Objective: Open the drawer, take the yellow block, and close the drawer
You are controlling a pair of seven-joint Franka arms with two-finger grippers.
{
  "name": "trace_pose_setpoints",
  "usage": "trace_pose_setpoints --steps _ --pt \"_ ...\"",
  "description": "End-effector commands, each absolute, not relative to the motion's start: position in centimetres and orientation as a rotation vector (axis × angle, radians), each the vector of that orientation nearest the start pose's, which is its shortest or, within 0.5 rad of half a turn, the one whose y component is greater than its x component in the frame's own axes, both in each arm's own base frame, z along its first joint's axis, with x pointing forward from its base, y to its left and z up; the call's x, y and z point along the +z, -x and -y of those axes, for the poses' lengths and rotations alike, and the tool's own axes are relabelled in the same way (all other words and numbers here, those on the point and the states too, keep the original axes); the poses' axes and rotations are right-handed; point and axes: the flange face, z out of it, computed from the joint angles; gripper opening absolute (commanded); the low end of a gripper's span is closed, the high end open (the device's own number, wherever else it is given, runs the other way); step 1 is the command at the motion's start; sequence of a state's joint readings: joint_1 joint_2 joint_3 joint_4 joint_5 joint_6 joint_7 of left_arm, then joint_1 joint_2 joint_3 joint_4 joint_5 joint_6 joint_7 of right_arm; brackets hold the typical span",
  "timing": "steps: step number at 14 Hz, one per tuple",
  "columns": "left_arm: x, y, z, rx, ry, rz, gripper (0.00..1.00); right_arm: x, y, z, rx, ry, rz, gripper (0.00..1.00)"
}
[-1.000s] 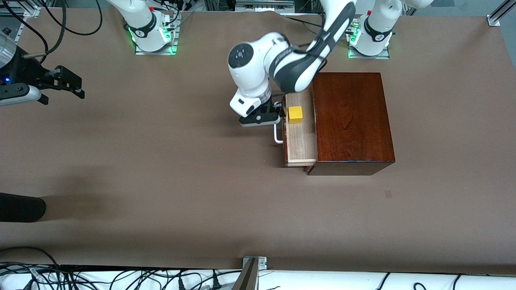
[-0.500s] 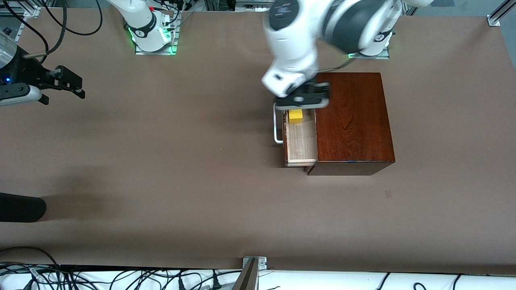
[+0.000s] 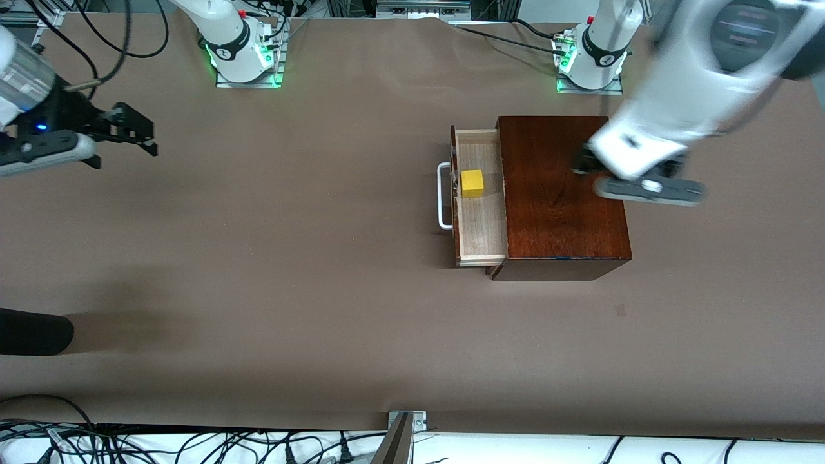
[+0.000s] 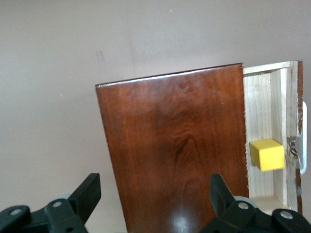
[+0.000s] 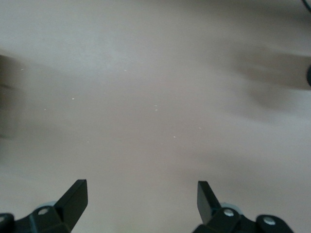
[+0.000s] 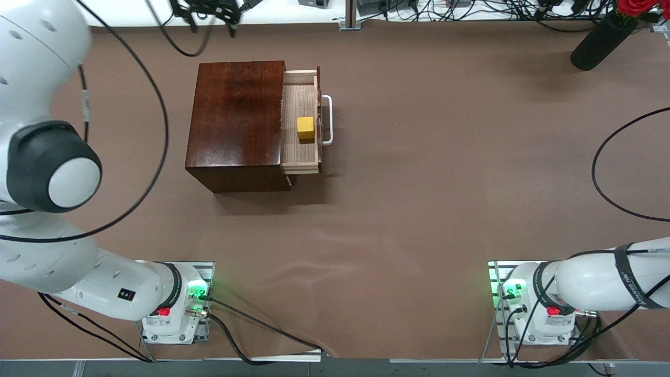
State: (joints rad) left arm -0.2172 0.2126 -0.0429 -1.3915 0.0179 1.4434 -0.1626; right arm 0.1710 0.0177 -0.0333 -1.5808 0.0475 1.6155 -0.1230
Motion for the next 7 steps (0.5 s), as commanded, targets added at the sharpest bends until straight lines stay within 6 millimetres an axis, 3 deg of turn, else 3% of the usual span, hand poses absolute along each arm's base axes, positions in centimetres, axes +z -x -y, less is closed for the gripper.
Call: trace_pose_setpoints --steps 1,3,5,7 --pt "57.5 -58.7 9.4 0.286 3.169 -0.165 1.0 60.5 -56.4 -10.9 -0.021 3.039 0.462 1.0" --pt "58.4 -57.7 6.3 0.239 3.132 -0.114 1.0 59.2 -56.8 -12.4 0.015 3.039 0.499 1.0" --pt "58.2 -56.4 3.1 0.07 3.104 -0.052 1.0 58.5 -56.7 -14.9 0.006 3.054 0.569 1.0" --pt "56.9 -54.6 2.8 0.0 3.109 -0.045 1.0 55.5 -57.7 -15.4 0.098 3.046 0.582 1.0"
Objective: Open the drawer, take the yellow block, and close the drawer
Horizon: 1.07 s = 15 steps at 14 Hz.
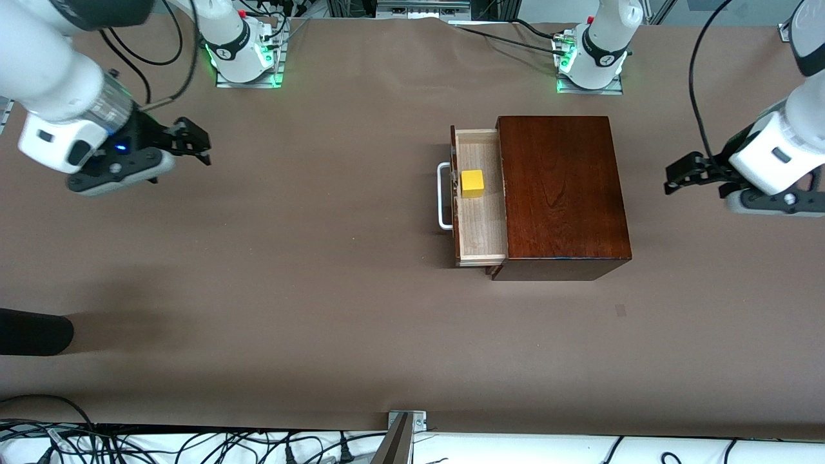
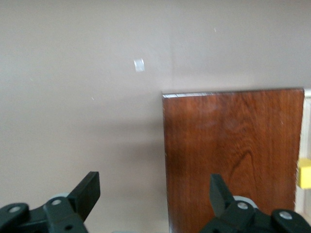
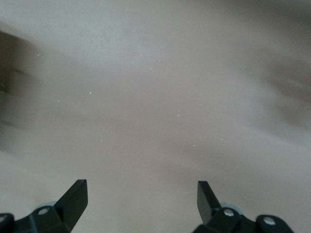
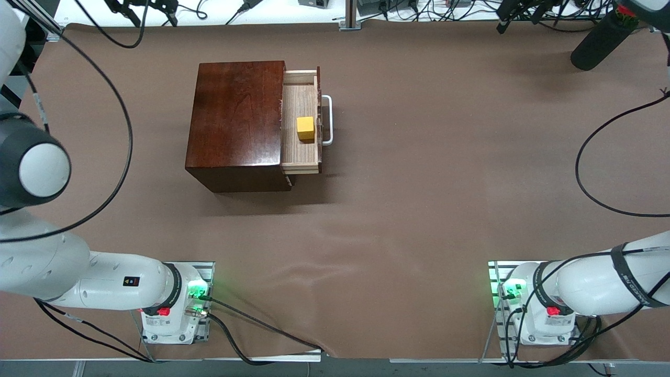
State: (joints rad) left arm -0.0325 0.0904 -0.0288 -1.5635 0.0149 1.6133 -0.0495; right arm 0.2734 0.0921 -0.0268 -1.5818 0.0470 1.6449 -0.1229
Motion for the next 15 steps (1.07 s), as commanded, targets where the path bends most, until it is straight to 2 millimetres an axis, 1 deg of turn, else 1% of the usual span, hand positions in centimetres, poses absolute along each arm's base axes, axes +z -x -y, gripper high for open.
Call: trace_pose_setpoints --steps 1,2,3,4,5,7,9,10,11,12,13,14,15 --pt "56.4 -54.3 2.8 -0.014 3.107 -0.051 1.0 54.6 -57.5 -16.3 0.135 3.038 0.611 1.0" --pt "56.5 -54.5 3.0 -0.028 3.108 -0.056 1.0 53.5 -56.9 -18.3 0.204 3.021 0.684 1.0" --pt "56.5 -54.6 3.3 -0.022 3.107 -0.04 1.0 53.2 -55.8 -20.4 0.257 3.001 0.779 1.0" --pt "56.4 -54.6 3.5 -0.011 3.106 -0.026 1.0 53.4 -54.8 -23.0 0.256 2.981 0.865 1.0" --pt "56.4 -54.7 3.6 -0.013 3.103 -0.017 1.0 53.5 -54.1 -25.0 0.238 2.963 0.921 1.0" --pt "56.4 -54.6 3.7 -0.004 3.103 -0.019 1.0 54.0 -53.5 -30.2 0.138 2.903 1.098 1.0" --pt "56.4 -54.6 3.7 0.001 3.101 -0.021 1.0 54.0 -52.6 -36.1 0.059 2.815 1.295 1.0" --pt "56.6 -54.6 3.7 -0.004 3.1 -0.022 1.0 53.7 -52.2 -39.0 0.011 2.778 1.363 1.0" --pt "56.6 -54.6 3.9 -0.005 3.1 -0.026 1.0 53.2 -51.6 -42.0 -0.027 2.744 1.417 1.0" --pt "56.7 -54.6 4.0 -0.007 3.1 -0.029 1.0 52.1 -50.7 -45.3 -0.046 2.696 1.468 1.0" --pt "56.7 -54.6 4.1 -0.007 3.101 -0.033 1.0 50.6 -49.9 -48.1 -0.057 2.65 1.518 1.0" --pt "56.7 -54.6 4.1 -0.004 3.101 -0.033 1.0 49.1 -48.7 -50.9 -0.077 2.606 1.571 1.0" --pt "56.7 -54.5 4.1 -0.002 3.101 -0.033 1.0 47.6 -48.1 -52.8 -0.111 2.579 1.608 1.0"
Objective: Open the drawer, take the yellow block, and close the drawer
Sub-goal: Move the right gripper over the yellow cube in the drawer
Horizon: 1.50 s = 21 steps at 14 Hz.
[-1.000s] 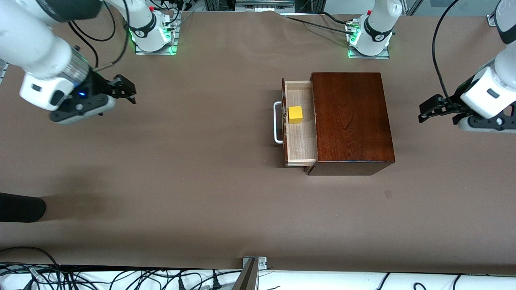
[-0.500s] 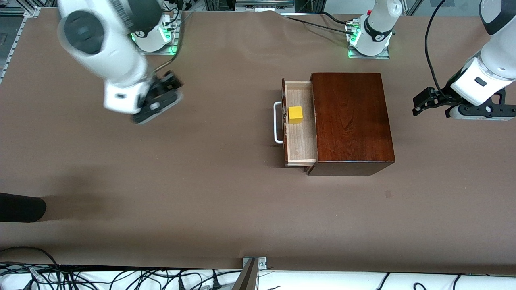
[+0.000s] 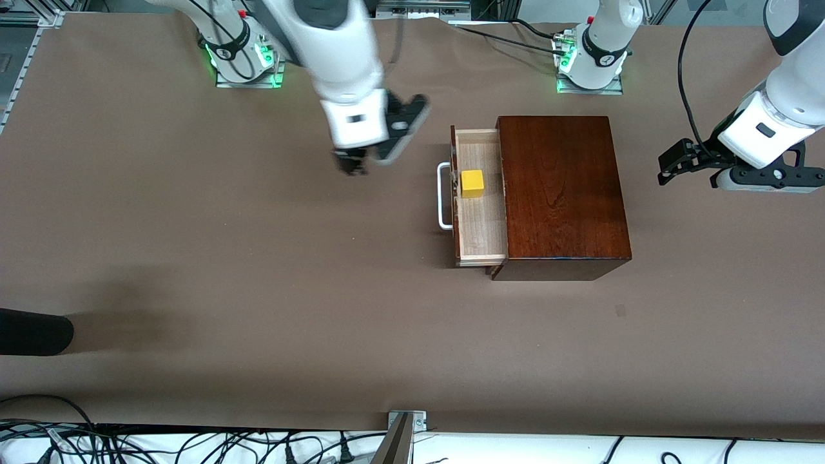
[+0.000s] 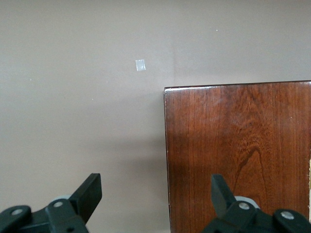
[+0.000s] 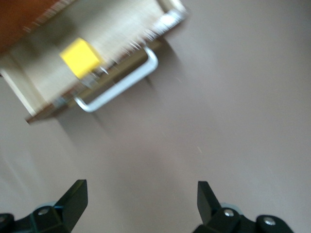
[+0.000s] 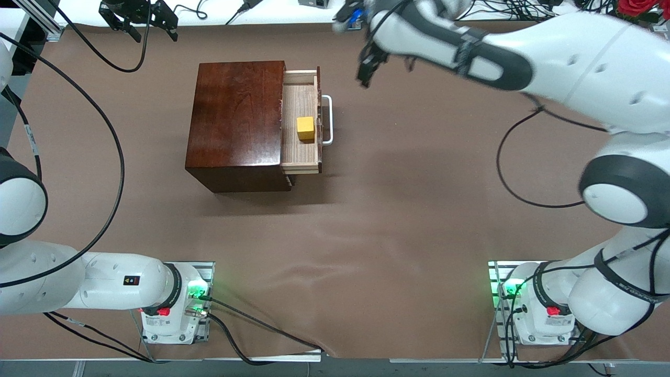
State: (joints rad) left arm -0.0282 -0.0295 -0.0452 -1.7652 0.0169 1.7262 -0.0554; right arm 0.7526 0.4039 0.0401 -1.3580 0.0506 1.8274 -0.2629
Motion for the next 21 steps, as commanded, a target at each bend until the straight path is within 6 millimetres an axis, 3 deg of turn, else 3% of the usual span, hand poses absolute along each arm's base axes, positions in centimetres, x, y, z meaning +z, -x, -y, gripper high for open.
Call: trace_pose_setpoints --steps 1,7,9,15,21 --pt "56.7 -54.5 4.1 -0.002 3.101 -0.033 1.0 46.3 -47.3 -54.5 -0.147 2.541 1.673 1.0" --pt "56.9 -54.4 5.1 0.007 3.099 -0.058 1.0 43.4 -45.0 -60.9 -0.259 2.43 1.913 1.0" --pt "56.9 -54.3 5.4 0.009 3.099 -0.065 1.0 41.1 -44.3 -63.0 -0.267 2.414 1.974 1.0" --pt "56.9 -54.3 5.2 0.018 3.098 -0.061 1.0 37.7 -42.8 -64.3 -0.22 2.337 2.23 1.0" --pt "56.9 -54.2 5.2 0.023 3.098 -0.06 1.0 35.1 -42.6 -65.1 -0.23 2.324 2.244 1.0"
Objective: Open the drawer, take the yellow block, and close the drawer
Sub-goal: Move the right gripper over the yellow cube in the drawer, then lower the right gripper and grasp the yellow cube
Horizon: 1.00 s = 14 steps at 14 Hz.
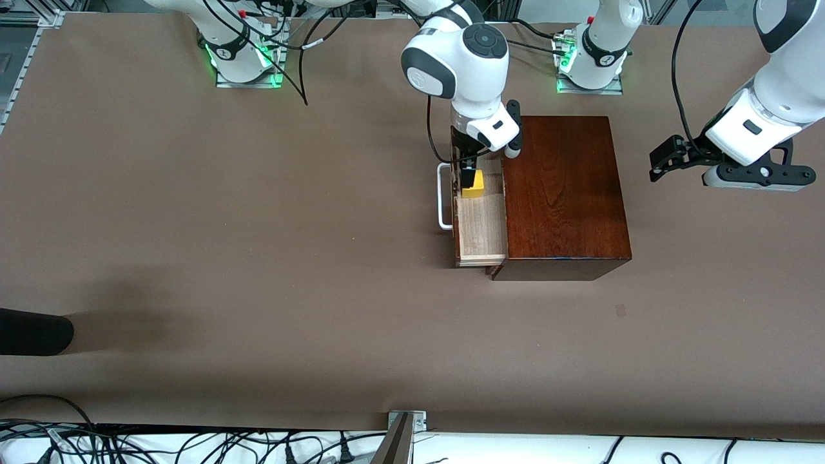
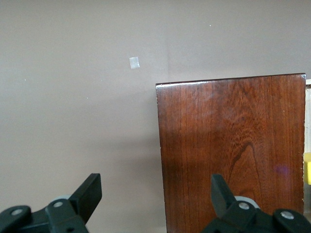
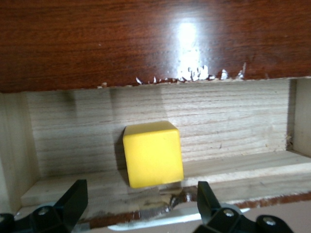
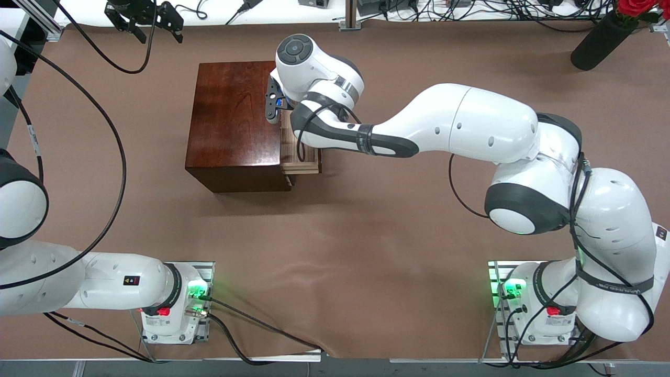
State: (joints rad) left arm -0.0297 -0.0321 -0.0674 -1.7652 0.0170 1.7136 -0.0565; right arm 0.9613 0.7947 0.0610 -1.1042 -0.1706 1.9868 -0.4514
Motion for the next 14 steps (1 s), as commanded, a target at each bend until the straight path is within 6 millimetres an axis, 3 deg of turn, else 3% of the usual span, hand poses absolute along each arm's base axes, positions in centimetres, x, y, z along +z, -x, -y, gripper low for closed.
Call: trace_pose_setpoints --steps 1,4,14 --pt "56.9 -54.2 5.2 0.023 3.098 -0.06 1.0 34.6 -42.7 -65.2 -0.228 2.329 2.238 1.0" --pt "57.2 -54.2 5.8 0.013 3.093 -0.077 1.0 34.2 -42.5 -65.1 -0.208 2.413 2.142 1.0" --pt "57.1 -54.2 5.9 0.017 3.093 -0.082 1.0 31.4 -42.8 -66.1 -0.28 2.387 2.135 1.0"
